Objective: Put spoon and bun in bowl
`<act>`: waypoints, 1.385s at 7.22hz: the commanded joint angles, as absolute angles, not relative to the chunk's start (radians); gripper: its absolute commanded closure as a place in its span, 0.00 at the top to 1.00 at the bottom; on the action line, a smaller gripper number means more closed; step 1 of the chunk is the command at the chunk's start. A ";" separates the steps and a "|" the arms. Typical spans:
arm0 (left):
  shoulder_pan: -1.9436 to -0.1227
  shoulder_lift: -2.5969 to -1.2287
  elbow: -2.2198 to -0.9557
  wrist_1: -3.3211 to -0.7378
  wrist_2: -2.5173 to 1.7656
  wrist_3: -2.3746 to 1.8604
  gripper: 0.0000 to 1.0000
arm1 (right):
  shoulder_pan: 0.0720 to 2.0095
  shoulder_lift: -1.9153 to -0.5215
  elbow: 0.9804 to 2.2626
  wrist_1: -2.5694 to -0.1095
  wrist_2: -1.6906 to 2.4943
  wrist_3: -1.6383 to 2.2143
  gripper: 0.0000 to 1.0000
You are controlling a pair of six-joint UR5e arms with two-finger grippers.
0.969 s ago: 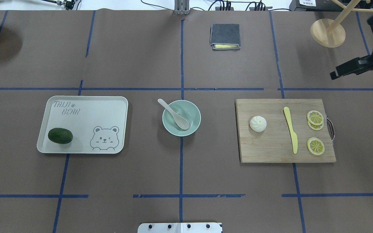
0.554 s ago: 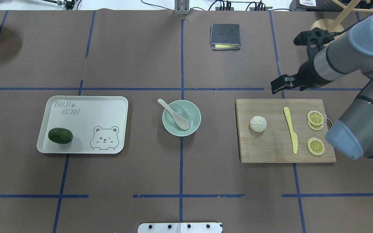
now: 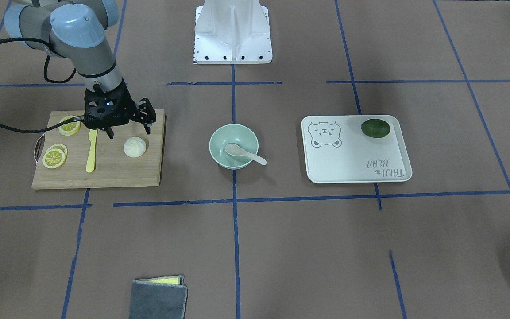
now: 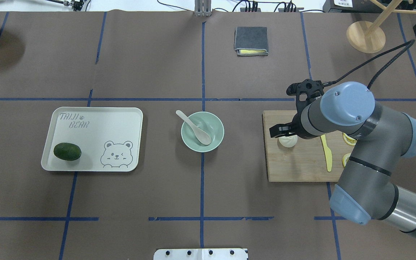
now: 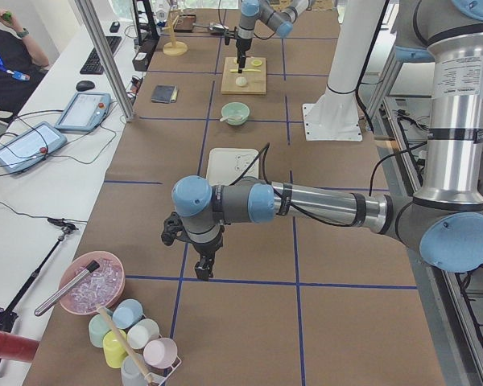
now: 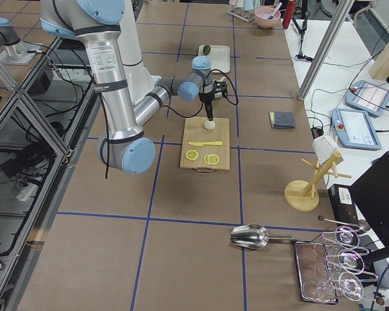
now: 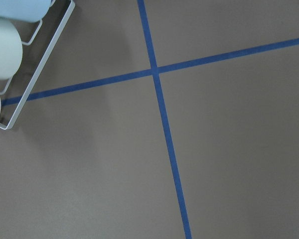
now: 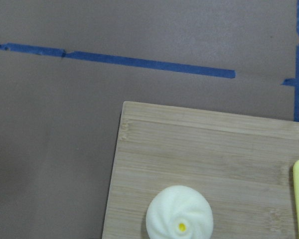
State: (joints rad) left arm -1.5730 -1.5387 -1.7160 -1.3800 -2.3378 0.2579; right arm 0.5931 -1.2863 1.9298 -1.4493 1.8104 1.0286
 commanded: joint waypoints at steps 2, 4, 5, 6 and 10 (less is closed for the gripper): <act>-1.574 -1.513 -1.723 -1.384 -2.338 0.264 1.00 | 0.557 -1.284 1.881 -1.448 1.786 1.032 0.94; -1.575 -1.509 -1.727 -1.385 -2.339 0.264 1.00 | 0.558 -1.285 1.853 -1.448 1.754 1.019 0.92; -1.574 -1.511 -1.727 -1.385 -2.338 0.264 1.00 | 0.558 -1.284 1.852 -1.450 1.752 1.019 0.87; -1.574 -1.511 -1.727 -1.385 -2.338 0.264 1.00 | 0.558 -1.282 1.847 -1.448 1.749 1.020 0.85; -1.575 -1.506 -1.753 -1.384 -2.335 0.262 1.00 | 0.563 -1.282 1.845 -1.450 1.747 1.034 0.31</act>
